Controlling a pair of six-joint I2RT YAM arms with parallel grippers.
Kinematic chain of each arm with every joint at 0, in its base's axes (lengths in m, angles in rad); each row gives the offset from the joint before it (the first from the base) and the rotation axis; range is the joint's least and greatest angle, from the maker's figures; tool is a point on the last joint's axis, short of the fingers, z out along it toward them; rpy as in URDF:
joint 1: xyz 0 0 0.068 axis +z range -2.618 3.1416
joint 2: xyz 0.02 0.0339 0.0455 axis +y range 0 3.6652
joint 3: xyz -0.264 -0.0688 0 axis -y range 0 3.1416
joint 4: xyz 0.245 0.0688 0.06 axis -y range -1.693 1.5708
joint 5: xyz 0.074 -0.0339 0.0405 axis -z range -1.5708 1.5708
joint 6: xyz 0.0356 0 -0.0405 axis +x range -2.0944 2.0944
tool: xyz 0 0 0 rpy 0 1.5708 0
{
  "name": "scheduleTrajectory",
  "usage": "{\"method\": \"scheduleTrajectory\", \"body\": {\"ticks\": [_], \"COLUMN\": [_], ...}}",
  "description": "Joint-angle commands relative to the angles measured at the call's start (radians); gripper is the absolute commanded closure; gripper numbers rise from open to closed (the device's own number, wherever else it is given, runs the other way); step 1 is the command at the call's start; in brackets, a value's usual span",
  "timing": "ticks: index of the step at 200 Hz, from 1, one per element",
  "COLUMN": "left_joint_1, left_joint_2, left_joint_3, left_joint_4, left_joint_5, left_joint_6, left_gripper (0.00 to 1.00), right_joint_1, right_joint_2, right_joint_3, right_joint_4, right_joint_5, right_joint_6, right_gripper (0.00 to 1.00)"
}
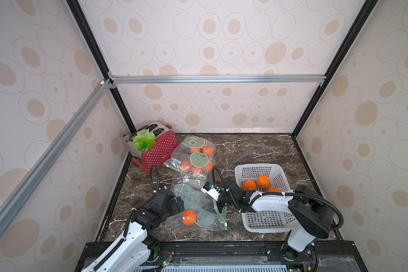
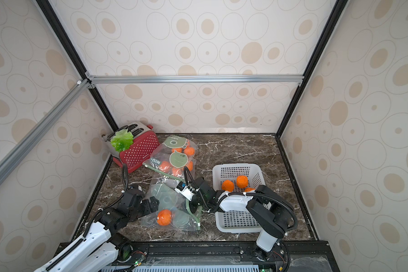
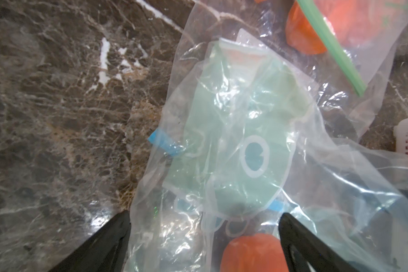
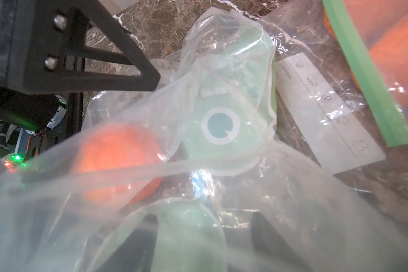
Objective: Open the zip-top bag and take out the orange
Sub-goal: Pick up the orange from the zipper food storage bag.
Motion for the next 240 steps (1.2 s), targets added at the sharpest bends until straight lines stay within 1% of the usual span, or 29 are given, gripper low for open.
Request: {"method": "scheduleTrajectory", "body": {"ticks": [1,15,32,43,69,92,105,120,129,135,164,208,217,240], "left_joint_1": [-0.043,-0.077,-0.126,-0.151,-0.157,-0.158,-0.157,-0.157,-0.157,-0.157,-0.157,-0.157,-0.157,-0.157], "left_joint_2": [-0.019,-0.020,-0.032,-0.042,-0.032,-0.001,0.019,0.045,0.068,0.083,0.142,0.165,0.159,0.133], "left_joint_3": [0.012,0.036,0.040,0.040,0.027,0.031,0.017,-0.008,-0.015,-0.012,0.010,0.013,0.010,0.018], "left_joint_4": [-0.103,-0.164,-0.214,-0.243,-0.254,-0.201,-0.118,0.025,0.075,0.093,0.093,0.109,0.121,0.140], "left_joint_5": [-0.017,-0.047,-0.093,-0.129,-0.152,-0.112,-0.058,0.042,0.074,0.086,0.097,0.083,0.083,0.084], "left_joint_6": [-0.054,-0.093,-0.137,-0.165,-0.189,-0.159,-0.147,-0.137,-0.139,-0.134,-0.093,-0.063,-0.063,-0.047], "left_gripper": [0.01,0.02,0.07,0.13,0.21,0.31,0.36,0.41,0.46,0.48,0.55,0.90,1.00,1.00], "right_joint_1": [-0.010,-0.010,-0.013,-0.017,-0.018,-0.018,-0.019,-0.018,-0.018,-0.017,-0.018,-0.018,-0.017,-0.018], "right_joint_2": [-0.007,-0.011,-0.016,-0.015,-0.020,-0.012,-0.004,0.004,0.006,0.007,0.016,0.025,0.024,0.010], "right_joint_3": [0.003,0.005,0.002,0.002,-0.010,-0.018,-0.015,-0.007,-0.002,-0.004,-0.011,-0.009,-0.010,-0.021], "right_joint_4": [-0.011,-0.022,-0.017,-0.017,-0.007,0.008,0.006,-0.008,-0.020,-0.014,-0.001,0.006,0.004,0.003], "right_joint_5": [0.005,0.004,0.001,-0.007,-0.013,-0.026,-0.037,-0.059,-0.066,-0.068,-0.069,-0.072,-0.080,-0.132], "right_joint_6": [0.003,-0.001,0.001,-0.001,0.000,0.004,0.009,0.006,0.009,0.011,0.016,0.024,0.021,-0.016], "right_gripper": [0.34,0.34,0.34,0.34,0.34,0.34,0.34,0.34,0.35,0.35,0.35,0.35,0.35,0.35]}}
